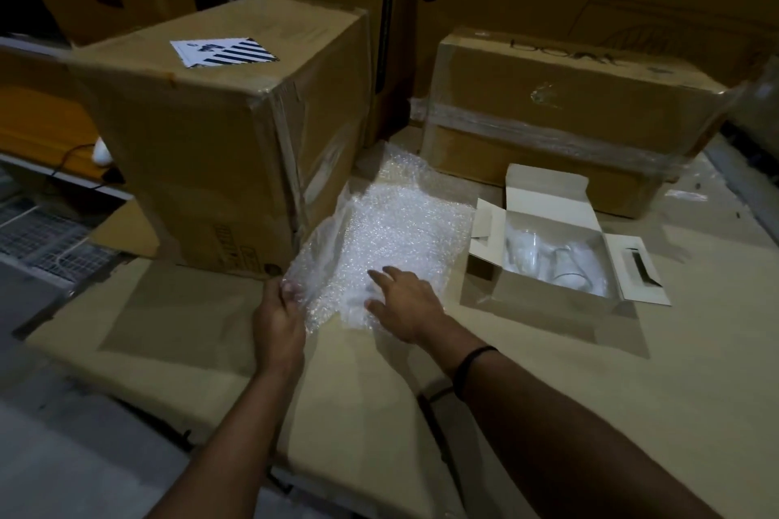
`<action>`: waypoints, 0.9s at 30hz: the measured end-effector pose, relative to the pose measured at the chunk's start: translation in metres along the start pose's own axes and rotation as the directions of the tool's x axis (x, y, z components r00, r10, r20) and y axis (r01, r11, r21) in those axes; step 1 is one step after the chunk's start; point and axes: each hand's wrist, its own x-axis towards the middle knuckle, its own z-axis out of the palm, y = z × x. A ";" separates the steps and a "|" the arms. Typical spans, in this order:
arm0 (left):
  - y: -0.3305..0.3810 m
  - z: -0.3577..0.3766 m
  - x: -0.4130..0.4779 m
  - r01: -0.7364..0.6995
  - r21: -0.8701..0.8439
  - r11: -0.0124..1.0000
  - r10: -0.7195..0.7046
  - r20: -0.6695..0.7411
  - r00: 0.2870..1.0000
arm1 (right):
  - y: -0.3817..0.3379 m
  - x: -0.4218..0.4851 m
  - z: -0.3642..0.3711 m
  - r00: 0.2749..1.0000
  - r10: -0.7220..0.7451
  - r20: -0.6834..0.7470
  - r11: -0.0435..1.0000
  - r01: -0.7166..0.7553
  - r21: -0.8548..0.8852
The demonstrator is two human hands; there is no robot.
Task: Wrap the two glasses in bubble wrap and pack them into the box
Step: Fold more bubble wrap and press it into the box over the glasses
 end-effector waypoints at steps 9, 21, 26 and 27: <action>0.026 -0.010 -0.010 -0.113 -0.053 0.992 0.117 0.087 0.989 | 0.005 -0.006 0.002 0.997 0.065 0.036 0.912 -0.074 0.404; 0.068 -0.021 -0.005 0.276 -0.562 0.780 -0.184 0.215 0.959 | -0.019 -0.001 -0.021 0.770 0.496 0.402 0.366 -0.605 0.707; 0.050 -0.024 -0.013 0.370 -0.593 0.715 -0.294 0.225 0.929 | -0.018 -0.010 -0.007 0.804 0.592 0.050 0.626 -0.498 0.600; 0.048 -0.025 -0.014 0.388 -0.592 0.706 -0.318 0.225 0.921 | -0.016 -0.015 -0.009 0.809 0.587 0.015 0.612 -0.456 0.646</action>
